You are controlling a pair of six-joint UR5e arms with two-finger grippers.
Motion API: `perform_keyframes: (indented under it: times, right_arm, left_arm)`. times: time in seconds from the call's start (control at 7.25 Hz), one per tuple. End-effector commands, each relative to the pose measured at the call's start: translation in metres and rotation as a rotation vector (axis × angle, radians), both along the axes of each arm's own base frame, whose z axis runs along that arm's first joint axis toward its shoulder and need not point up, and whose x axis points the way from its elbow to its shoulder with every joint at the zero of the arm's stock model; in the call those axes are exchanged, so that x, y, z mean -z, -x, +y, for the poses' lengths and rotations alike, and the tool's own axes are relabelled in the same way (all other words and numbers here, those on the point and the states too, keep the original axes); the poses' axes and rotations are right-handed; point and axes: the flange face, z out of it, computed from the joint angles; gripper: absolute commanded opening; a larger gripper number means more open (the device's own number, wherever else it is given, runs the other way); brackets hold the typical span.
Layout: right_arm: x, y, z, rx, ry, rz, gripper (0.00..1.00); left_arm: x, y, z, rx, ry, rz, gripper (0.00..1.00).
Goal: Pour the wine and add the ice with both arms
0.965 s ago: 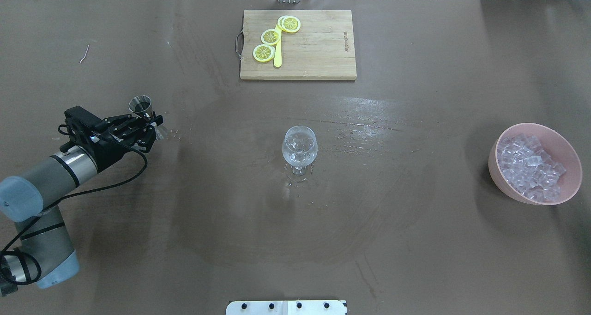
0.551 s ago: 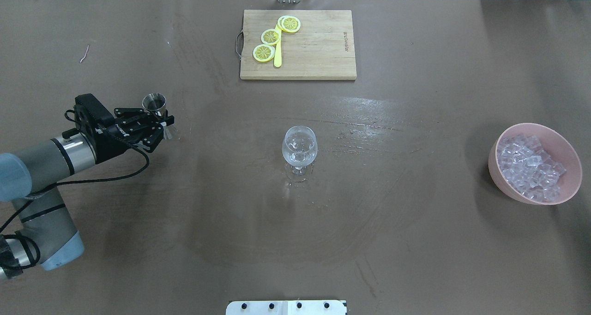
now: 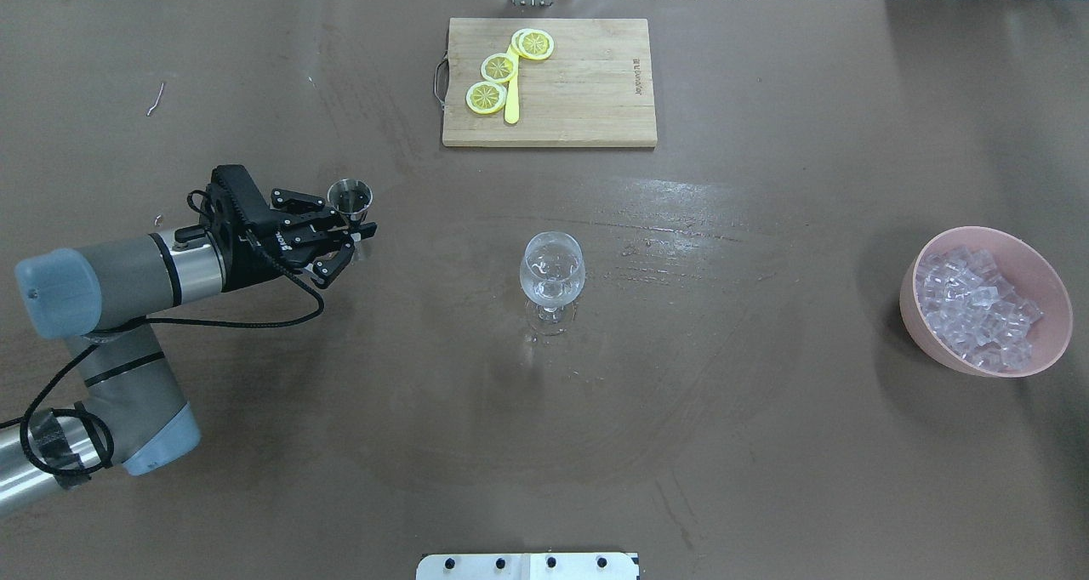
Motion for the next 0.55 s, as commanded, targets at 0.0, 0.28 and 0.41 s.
perform_keyframes:
  times: [0.0,0.28,0.41]
  right_arm:
    - [-0.001,0.0,0.001,-0.001,0.002,0.0,1.0]
    - [-0.002,0.0,0.001,-0.001,0.004,0.0,1.0]
    - [-0.002,0.0,0.001,-0.001,0.004,0.0,1.0]
  left_arm:
    - [0.054,0.02,0.004,-0.155,-0.07,-0.085,0.0]
    - [0.08,0.025,0.007,-0.19,-0.06,-0.107,0.0]
    - [0.092,0.019,0.003,-0.192,-0.055,-0.114,0.0]
